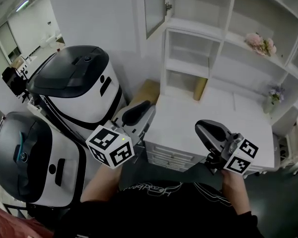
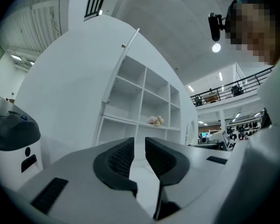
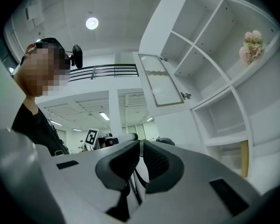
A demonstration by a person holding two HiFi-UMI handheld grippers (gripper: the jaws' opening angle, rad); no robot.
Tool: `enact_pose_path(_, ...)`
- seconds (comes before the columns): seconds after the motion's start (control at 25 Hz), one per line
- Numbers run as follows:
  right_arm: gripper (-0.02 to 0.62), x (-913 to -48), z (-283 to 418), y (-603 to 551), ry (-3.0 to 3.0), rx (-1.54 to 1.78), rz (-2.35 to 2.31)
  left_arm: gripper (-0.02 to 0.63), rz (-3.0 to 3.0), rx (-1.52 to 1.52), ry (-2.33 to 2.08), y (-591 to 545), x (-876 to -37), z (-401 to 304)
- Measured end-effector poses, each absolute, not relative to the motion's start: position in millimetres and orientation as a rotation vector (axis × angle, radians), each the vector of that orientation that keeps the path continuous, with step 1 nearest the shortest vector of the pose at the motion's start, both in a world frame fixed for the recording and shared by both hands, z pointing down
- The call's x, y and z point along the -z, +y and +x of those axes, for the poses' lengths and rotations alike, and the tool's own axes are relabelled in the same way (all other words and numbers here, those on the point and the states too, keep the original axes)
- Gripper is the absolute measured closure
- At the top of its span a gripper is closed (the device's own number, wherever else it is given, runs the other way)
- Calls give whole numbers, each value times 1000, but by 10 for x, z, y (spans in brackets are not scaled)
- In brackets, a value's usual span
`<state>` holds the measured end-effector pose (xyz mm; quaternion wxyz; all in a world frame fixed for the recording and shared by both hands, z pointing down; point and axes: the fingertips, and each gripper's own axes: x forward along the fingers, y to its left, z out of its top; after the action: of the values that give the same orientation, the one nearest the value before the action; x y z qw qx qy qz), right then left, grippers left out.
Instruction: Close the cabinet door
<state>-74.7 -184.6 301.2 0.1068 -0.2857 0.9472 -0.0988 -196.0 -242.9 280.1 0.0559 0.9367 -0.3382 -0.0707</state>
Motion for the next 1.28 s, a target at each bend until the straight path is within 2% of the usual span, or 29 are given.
enact_pose_path(0.12, 548, -3008, -792, -2035, 2786, 295, -847, 494, 2872, 213, -1057, -2720, -2714, -2068)
enact_pose_path(0.48, 548, -2995, -925, -2327, 2817, 273, -825, 431, 2976, 136, -1174, -3403, -2385, -2258)
enact_pose_path(0.68, 548, -3025, -896, -2375, 2827, 269, -840, 387, 3006, 159, -1077, -3576, -2213, -2192)
enact_pose_path(1.12, 548, -3208, -877, -2531, 2837, 323, -847, 390, 3099, 183, -1008, -3795, -1842, -2054)
enact_pose_path(1.16, 548, -3236, -866, -2555, 2830, 338, -845, 403, 3095, 192, -1019, -3826, -1819, -2063)
enact_pose_path(1.2, 548, -3259, -857, -2580, 2823, 350, -843, 444, 3090, 204, -1031, -3854, -1796, -2074)
enact_pose_path(1.28, 548, -3301, -849, -2613, 2810, 371, -838, 439, 3086, 220, -1035, -3882, -1781, -2075)
